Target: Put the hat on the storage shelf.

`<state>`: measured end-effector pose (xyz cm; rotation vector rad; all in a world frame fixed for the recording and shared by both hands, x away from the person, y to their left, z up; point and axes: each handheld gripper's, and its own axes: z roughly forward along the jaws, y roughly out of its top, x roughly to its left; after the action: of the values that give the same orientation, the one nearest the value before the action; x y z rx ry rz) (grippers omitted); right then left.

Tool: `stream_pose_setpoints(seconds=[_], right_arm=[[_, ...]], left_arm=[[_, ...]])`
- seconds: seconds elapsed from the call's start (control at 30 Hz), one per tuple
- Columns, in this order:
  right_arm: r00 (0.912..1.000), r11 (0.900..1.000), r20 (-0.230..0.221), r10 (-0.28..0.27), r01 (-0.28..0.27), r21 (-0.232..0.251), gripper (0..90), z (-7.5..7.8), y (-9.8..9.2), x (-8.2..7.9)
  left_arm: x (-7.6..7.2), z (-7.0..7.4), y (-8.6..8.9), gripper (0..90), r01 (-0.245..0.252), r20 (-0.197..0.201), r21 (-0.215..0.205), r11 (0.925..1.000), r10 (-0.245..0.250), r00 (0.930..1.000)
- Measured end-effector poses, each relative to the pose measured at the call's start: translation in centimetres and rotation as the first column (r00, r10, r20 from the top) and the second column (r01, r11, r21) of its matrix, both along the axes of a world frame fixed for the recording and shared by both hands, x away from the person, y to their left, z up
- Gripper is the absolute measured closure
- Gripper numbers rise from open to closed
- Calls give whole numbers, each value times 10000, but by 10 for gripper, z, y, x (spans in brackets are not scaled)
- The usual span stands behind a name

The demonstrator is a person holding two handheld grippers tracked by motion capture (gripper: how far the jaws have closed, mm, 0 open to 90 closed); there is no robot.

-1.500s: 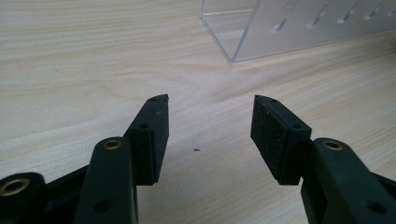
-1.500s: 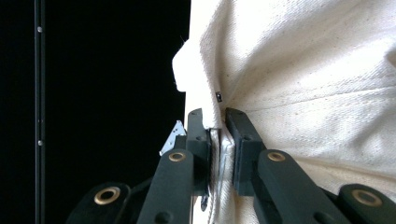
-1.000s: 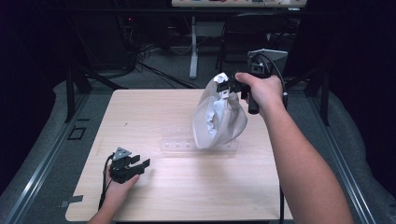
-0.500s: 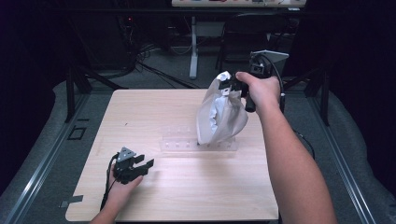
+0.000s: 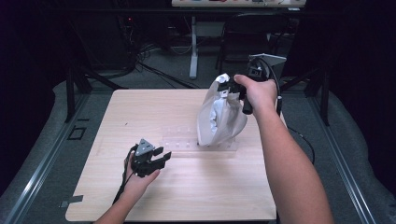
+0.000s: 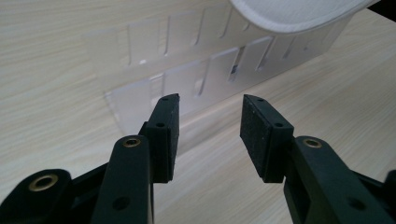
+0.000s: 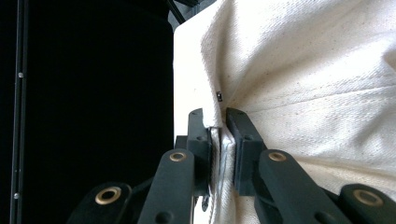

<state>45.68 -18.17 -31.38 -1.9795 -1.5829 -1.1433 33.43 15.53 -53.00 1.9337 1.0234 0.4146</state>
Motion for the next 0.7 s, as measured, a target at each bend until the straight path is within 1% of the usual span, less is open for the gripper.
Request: stream_pose_setpoints(seconds=[0.03, 0.07, 0.13, 0.17, 0.23, 0.27, 0.3, 0.33, 0.37, 0.4, 0.43, 0.47, 0.57, 0.6, 0.67, 0.7], right_arm=[[10000, 10000, 0, 0, 0, 0, 807, 0, 0, 0], [10000, 10000, -5, -4, 4, 26, 807, 0, 0, 0], [10000, 10000, -17, -23, 23, -36, 807, 1, 0, 0], [10000, 10000, -6, 12, -12, -26, 807, 1, -1, 0], [10000, 10000, 11, -9, 9, -33, 807, 1, -1, 0], [10000, 10000, 20, 1, 0, -35, 807, 1, -1, 0], [10000, 10000, 17, -34, 34, -33, 807, 1, -1, 0], [10000, 10000, 22, -28, 28, -50, 807, 1, -1, -1], [10000, 10000, 19, 0, 0, -51, 806, 1, -1, -1], [10000, 10000, 16, -2, 2, -57, 806, 1, 0, -1], [10000, 10000, 16, -2, 2, -57, 806, 1, 0, -1], [10000, 10000, 32, 29, -29, -26, 806, 2, -1, -1], [10000, 10000, 26, 20, -19, -52, 806, 2, -1, -1], [10000, 10000, 26, 20, -19, -52, 806, 2, -1, -1], [10000, 10000, 36, 64, -64, -15, 806, 1, -1, -1], [10000, 10000, 36, 64, -64, -15, 806, 1, -1, -1]], left_arm=[[0, 0, 0, 578, 0, 0, 0, 10000, 0, 10000], [1, 2, -5, 578, 61, 47, -29, 10000, -60, 10000], [3, 6, -19, 575, 362, 96, -88, 9993, -361, 9993], [3, 7, -25, 574, 444, 125, -55, 9990, -443, 9989], [4, 10, -42, 562, 763, 260, 208, 9969, -768, 9967], [4, 11, -47, 544, 874, 246, 313, 9957, -882, 9958], [5, 13, -61, 526, 1061, 326, 425, 9934, -1075, 9937], [5, 13, -61, 515, 1061, 326, 425, 9934, -1075, 9937], [7, 16, -72, 502, 1152, 336, 418, 9925, -1167, 9926], [7, 18, -76, 493, 1210, 366, 399, 9919, -1225, 9918], [7, 18, -76, 484, 1210, 366, 399, 9919, -1225, 9918], [7, 21, -85, 477, 1233, 511, 437, 9914, -1255, 9908], [6, 25, -97, 473, 1373, 730, 634, 9885, -1418, 9872], [6, 25, -97, 473, 1373, 730, 634, 9885, -1418, 9872], [6, 28, -108, 478, 1385, 860, 942, 9859, -1467, 9854], [6, 28, -108, 484, 1385, 860, 942, 9859, -1467, 9854]])
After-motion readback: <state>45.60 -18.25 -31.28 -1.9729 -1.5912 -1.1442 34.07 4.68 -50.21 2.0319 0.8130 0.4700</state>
